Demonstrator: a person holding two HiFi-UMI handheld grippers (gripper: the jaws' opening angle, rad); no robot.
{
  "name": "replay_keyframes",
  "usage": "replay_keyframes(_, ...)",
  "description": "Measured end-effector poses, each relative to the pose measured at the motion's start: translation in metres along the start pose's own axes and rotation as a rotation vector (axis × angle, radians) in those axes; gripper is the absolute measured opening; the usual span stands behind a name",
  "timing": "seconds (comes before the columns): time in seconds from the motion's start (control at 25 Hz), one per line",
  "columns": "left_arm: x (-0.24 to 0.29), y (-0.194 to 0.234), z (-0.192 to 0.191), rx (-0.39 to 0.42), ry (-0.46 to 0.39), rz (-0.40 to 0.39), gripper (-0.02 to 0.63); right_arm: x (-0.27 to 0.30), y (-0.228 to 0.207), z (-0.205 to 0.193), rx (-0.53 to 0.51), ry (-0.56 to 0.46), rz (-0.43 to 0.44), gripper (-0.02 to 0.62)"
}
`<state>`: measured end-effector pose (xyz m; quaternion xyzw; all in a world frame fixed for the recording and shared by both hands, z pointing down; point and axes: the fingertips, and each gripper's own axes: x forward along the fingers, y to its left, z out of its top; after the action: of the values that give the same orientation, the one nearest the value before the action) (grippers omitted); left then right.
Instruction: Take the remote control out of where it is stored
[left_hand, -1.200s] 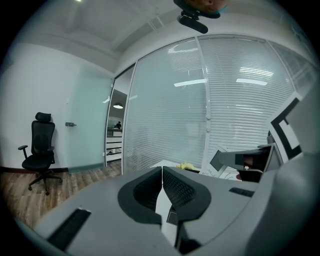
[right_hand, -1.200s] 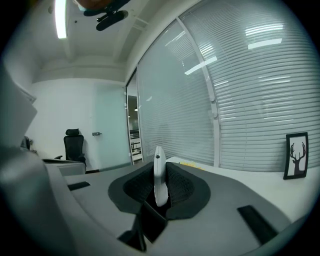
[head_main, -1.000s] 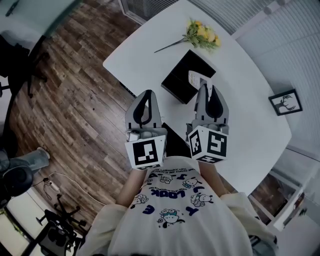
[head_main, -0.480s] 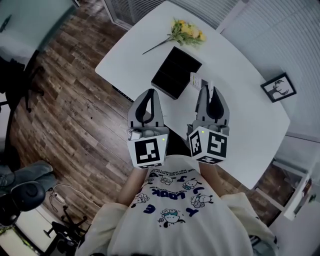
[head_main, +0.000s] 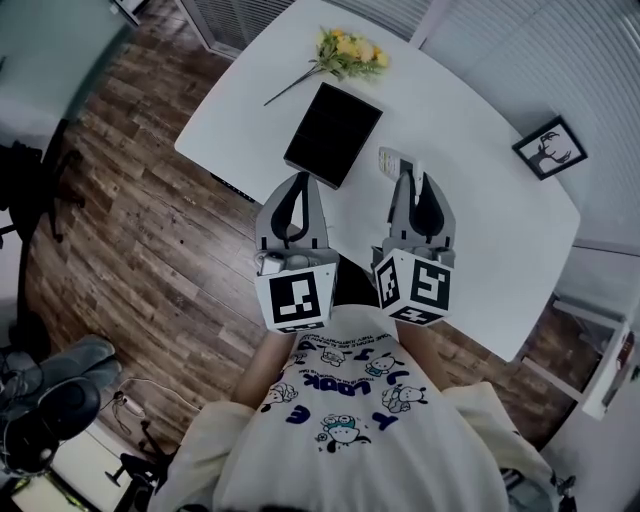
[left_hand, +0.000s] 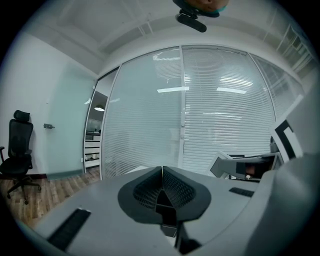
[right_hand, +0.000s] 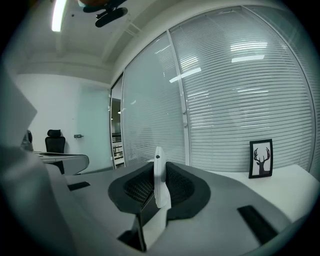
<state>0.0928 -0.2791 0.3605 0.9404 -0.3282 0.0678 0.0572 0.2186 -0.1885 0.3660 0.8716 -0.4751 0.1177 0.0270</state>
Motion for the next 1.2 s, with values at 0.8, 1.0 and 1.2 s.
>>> replay_keyframes(0.8,0.007,-0.024,-0.007,0.020,0.018,-0.030,0.018,-0.002,-0.012,-0.017,0.027,0.044,0.006,0.080)
replay_keyframes(1.0,0.005,-0.019,-0.006,0.013,0.014,-0.021,0.018,-0.002,-0.009,-0.019,0.028,0.048,0.010,0.080)
replay_keyframes(1.2,0.000,-0.014,-0.009,0.017,0.025,-0.008,0.018,-0.004,-0.002,-0.020,0.023,0.052,0.027,0.080)
